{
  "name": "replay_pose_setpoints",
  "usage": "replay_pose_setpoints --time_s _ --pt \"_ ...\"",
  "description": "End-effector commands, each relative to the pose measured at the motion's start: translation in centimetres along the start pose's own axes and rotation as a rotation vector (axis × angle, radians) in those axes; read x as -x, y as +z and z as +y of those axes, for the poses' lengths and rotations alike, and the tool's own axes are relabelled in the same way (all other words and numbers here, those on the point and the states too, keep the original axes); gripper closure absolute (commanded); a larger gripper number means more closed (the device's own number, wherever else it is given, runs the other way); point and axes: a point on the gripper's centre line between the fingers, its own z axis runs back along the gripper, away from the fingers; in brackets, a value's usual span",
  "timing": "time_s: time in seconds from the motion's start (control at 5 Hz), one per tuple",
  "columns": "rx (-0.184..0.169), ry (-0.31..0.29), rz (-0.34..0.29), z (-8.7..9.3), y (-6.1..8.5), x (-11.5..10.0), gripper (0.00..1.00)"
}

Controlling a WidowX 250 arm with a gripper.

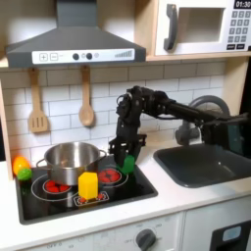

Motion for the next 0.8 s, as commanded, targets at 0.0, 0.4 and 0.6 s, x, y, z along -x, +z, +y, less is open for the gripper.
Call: replay_pose_setpoints --time_s 0.0,0.4,0.6 --pt "-0.001 0.011 0.01 0.07 -0.46 -0.56 1.0" --pt "-0.003 0.004 0.04 -0.1 -0.88 -0.11 0.0" --pt "-0.005 0.017 0.03 0.13 -0.55 0.06 0.0"
